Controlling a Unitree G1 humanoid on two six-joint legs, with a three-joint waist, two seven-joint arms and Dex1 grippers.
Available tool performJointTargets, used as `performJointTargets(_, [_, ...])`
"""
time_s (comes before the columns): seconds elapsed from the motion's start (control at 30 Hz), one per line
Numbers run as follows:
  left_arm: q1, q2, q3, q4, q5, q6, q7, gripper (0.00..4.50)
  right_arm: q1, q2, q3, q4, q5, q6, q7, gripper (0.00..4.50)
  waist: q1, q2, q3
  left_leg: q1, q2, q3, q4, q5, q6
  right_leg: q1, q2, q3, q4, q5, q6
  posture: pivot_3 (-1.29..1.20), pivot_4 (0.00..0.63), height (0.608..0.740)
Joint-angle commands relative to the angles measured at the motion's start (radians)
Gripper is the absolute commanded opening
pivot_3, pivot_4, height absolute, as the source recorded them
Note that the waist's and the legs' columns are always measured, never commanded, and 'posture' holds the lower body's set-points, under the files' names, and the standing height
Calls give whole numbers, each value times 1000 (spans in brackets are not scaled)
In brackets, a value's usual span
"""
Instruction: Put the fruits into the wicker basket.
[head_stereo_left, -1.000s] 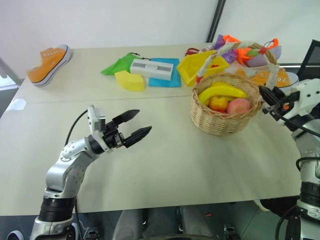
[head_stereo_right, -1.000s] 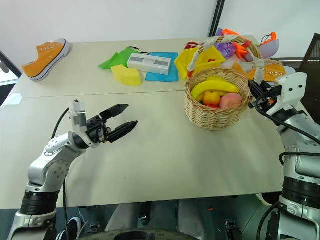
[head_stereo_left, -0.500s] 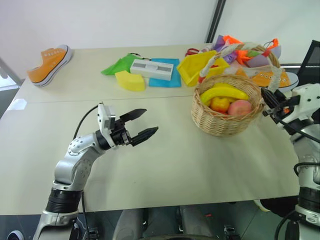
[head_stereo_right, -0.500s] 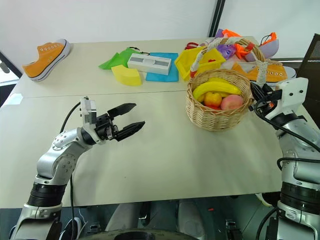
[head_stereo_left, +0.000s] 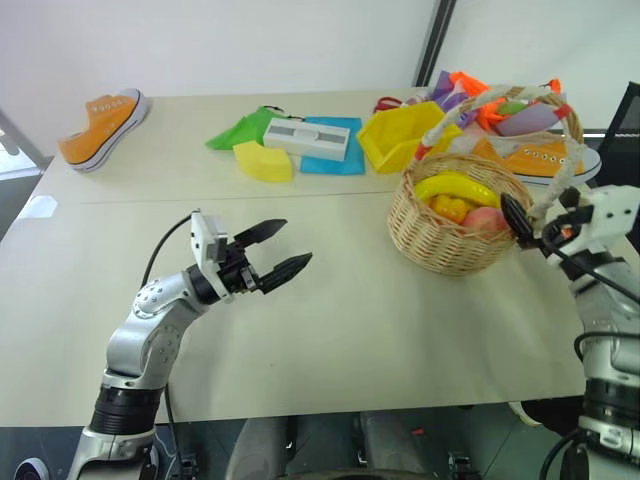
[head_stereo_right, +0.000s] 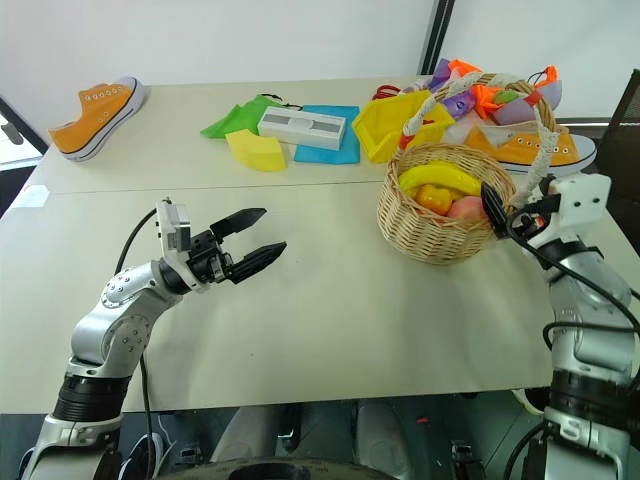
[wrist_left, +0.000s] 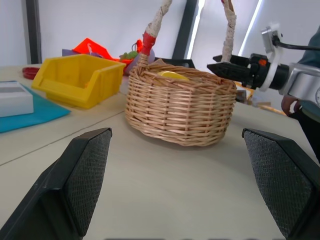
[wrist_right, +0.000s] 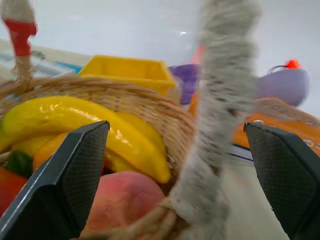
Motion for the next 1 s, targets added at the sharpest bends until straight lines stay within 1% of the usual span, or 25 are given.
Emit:
performJointTargets(0.03, [1, -4, 30, -27, -13, -14, 3, 4500, 107, 59, -81, -224, 78, -16, -53, 4466, -1, 1, 0, 0, 0, 0, 0, 0, 0, 0, 0, 0, 0, 0, 0, 0, 150, 740])
performJointTargets(0.13, [0, -9, 30, -22, -11, -14, 2, 4500, 208, 111, -68, -360, 112, -5, -75, 4466, -9, 1, 0, 0, 0, 0, 0, 0, 0, 0, 0, 0, 0, 0, 0, 0, 150, 740])
performJointTargets(0.23, [-2, -9, 33, -20, -13, -9, 3, 4500, 275, 140, -23, -461, 103, -23, -75, 4466, -12, 2, -1, 2, 0, 0, 1, 0, 0, 1, 0, 1, 0, 0, 0, 0, 150, 740])
performJointTargets(0.33, [4, -9, 47, -15, -6, -17, 14, 4500, 308, 131, 70, -519, 100, -2, -39, 4466, -11, 2, -1, 3, 0, 0, 1, 0, 0, 3, 0, 1, 1, 0, -1, 0, 150, 740])
performJointTargets(0.4, [15, -3, 64, -8, 13, -44, 19, 4500, 308, 88, 168, -543, 85, 22, 22, 4466, -11, 2, -1, 3, 0, 0, 1, 0, 0, 2, 0, 1, 0, 0, -1, 0, 150, 740])
performJointTargets(0.5, [57, 31, 120, -4, 41, -77, 32, 4500, 210, 27, 317, -541, 132, 130, 92, 4466, -16, 2, -1, 3, 0, 0, 0, 0, 0, 2, 0, 1, 0, 0, -1, 0, 150, 740])
performJointTargets(0.53, [74, 45, 135, -5, 55, -84, 41, 4500, 173, 9, 351, -532, 159, 163, 120, 4466, -18, 2, -1, 3, 1, 0, 0, 0, 0, 1, 0, 1, 0, 0, -1, 0, 150, 740])
performJointTargets(0.63, [130, 79, 186, -26, 70, -93, 68, 4500, 67, -31, 425, -442, 143, 182, 201, 4466, -9, 1, -1, 3, 1, 0, 0, 0, 0, 1, 0, 1, 0, 0, -1, 0, 150, 740])
performJointTargets(0.77, [211, 96, 263, -50, 76, -103, 113, 4500, -55, -24, 496, -294, 100, 152, 270, 4466, -5, 0, 0, 1, 0, -1, 0, 0, 0, 0, -1, 0, -2, 0, -2, 0, 150, 740])
performJointTargets(0.83, [268, 99, 307, -53, 108, -124, 151, 4500, -109, -10, 509, -218, 89, 129, 297, 4466, -9, 0, 0, 0, 0, -1, 0, -1, 0, 1, -2, 0, -4, -1, -3, 0, 150, 740])
performJointTargets(0.9, [302, 90, 342, -61, 131, -139, 199, 4500, -142, -3, 516, -165, 80, 111, 322, 4466, -10, 0, 0, 0, 0, 0, -1, -1, 0, 0, -3, 1, -4, 0, -2, 0, 150, 740])
performJointTargets(1.0, [337, 79, 382, -85, 116, -142, 231, 4500, -165, -14, 545, -113, 60, 88, 390, 4466, -7, 0, 0, 0, 0, 0, -2, -1, 0, -1, -3, 0, -4, 0, -1, 0, 150, 740])
